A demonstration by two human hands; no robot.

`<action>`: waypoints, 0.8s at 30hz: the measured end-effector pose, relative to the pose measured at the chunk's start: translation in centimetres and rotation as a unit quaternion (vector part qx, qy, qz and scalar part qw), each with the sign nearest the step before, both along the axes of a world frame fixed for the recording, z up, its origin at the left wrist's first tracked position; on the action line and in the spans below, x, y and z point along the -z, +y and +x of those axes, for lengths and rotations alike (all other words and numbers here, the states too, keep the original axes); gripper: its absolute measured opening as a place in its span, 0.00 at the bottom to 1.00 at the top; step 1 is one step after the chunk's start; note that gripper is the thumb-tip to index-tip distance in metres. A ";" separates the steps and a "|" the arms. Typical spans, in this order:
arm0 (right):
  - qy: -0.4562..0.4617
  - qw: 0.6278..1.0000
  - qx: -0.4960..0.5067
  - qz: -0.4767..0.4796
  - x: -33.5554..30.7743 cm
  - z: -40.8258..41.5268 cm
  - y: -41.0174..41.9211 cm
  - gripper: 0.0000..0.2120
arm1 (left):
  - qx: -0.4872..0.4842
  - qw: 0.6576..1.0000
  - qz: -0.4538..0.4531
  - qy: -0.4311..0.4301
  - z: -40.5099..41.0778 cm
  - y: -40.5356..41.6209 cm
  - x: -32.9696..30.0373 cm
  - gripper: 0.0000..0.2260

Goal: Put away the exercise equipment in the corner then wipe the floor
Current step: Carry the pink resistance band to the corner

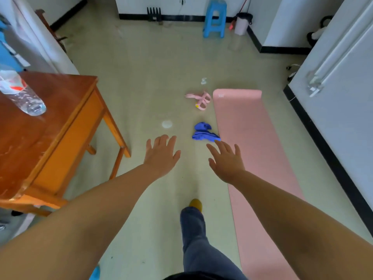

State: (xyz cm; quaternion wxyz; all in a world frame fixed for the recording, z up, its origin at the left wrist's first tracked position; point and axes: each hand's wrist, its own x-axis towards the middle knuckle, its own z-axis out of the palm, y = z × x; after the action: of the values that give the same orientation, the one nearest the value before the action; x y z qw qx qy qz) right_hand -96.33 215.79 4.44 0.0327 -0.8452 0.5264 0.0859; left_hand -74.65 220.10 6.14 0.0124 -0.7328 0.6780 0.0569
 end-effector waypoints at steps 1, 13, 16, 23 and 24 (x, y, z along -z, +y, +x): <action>-0.001 1.000 0.002 -0.005 0.2 0.6 -2.8 0.25 | 0.005 1.000 -0.005 0.003 0.4 -2.9 0.1 0.24; -0.007 1.000 0.001 0.006 -2.1 8.3 -34.4 0.25 | -0.013 1.000 -0.009 0.013 7.9 -33.1 -0.8 0.25; 0.010 1.000 -0.012 0.017 -0.7 10.4 -40.7 0.25 | -0.014 1.000 0.008 0.021 10.4 -40.0 0.6 0.25; -0.010 0.996 0.079 0.048 1.1 16.5 -58.7 0.25 | 0.051 0.998 0.033 0.029 17.2 -59.6 1.3 0.26; -0.023 0.994 0.095 0.046 0.9 17.4 -60.8 0.25 | 0.056 0.998 0.016 0.036 18.2 -62.2 1.4 0.28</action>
State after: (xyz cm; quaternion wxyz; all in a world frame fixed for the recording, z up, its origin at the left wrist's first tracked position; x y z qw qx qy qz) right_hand -78.97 154.96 3.55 0.0916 -0.7908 0.5989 0.0874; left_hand -56.49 157.94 4.72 0.0032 -0.6905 0.7172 0.0934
